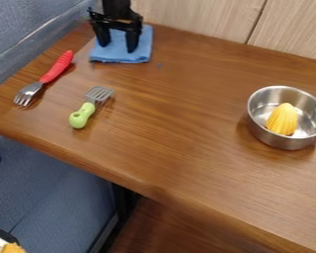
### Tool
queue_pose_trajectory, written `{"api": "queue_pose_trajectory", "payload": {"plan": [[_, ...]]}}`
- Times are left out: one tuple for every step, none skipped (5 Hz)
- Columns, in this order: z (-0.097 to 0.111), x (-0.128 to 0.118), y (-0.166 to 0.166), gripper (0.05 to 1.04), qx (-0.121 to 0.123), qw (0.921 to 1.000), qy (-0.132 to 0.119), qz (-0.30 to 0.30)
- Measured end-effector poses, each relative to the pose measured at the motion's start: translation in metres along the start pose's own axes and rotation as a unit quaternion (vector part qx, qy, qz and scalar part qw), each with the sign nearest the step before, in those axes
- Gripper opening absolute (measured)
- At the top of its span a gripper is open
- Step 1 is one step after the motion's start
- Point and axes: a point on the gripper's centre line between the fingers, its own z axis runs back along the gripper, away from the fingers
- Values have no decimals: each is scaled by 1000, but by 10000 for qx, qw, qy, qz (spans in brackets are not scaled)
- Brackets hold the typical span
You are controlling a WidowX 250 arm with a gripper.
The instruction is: Move the blue cloth to the upper left corner of the table
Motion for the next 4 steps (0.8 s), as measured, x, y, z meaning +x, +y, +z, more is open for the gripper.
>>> {"api": "queue_pose_trajectory", "payload": {"plan": [[0,-1,7,999,9,10000,43,66],[0,-1,6,1000,-3,10000,32,64],[-2,-1,7,1000,-46,10000,-10,80],[2,-2,7,999,-22,9999,-75,85]]}}
